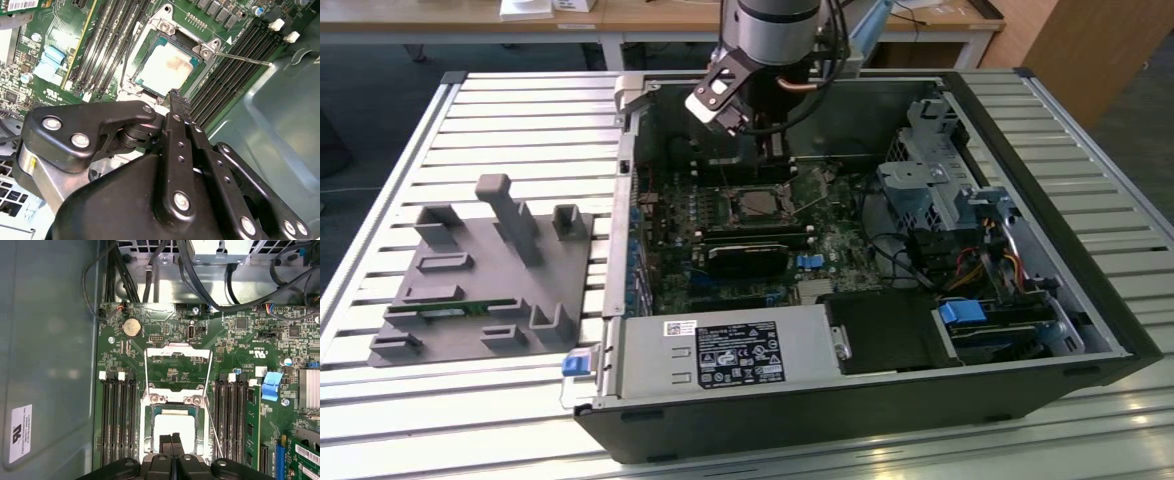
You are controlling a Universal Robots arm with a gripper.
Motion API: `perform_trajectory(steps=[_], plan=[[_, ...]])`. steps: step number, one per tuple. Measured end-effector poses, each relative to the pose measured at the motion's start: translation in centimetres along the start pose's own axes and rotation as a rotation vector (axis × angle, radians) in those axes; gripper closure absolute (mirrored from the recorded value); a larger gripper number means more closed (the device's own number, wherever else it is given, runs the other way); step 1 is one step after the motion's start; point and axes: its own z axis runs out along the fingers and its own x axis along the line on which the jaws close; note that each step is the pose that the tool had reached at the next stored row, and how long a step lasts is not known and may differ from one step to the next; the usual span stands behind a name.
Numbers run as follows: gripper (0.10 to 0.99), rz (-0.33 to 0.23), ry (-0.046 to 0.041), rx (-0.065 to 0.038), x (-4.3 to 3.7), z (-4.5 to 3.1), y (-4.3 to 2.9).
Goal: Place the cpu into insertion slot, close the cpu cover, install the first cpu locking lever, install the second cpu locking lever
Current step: 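Close the cpu cover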
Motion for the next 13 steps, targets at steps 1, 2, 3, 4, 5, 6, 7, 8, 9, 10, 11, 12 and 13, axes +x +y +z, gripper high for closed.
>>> perform_trajectory(steps=[1, 2, 3, 4, 5, 6, 7, 8, 9, 10, 11, 12, 13], plan=[[0.98, 0.0, 0.0001, 0.0, 0.0, -0.01, 0.01], [0.98, 0.0, 0.0002, 0.0, 0.0, -0.01, 0.08], [0.98, 0.0, -0.0001, 0.0, 0.0, -0.02, 0.2], [0.98, 0.0, -0.0002, 0.0, 0.0, -0.02, 0.36], [0.98, 0.0, -0.0002, 0.0, 0.0, -0.01, 0.56], [0.98, 0.0, -0.0001, 0.0, -0.01, -0.01, 0.7], [0.98, 0.0, -0.0001, 0.0, -0.01, -0.01, 0.79], [0.98, 0.0, -0.0001, 0.0, -0.01, 0.0, 0.86], [0.98, 0.0, 0.0, 0.0, -0.03, 0.0, 0.91], [0.98, 0.0, -0.0002, 0.001, -0.07, -0.01, 0.94], [0.98, 0.0, -0.0002, 0.0, -0.16, -0.01, 0.96], [0.98, 0.0, -0.0001, 0.001, -0.28, -0.01, 0.97], [0.98, 0.0, 0.0002, 0.001, -0.41, -0.02, 0.99]])
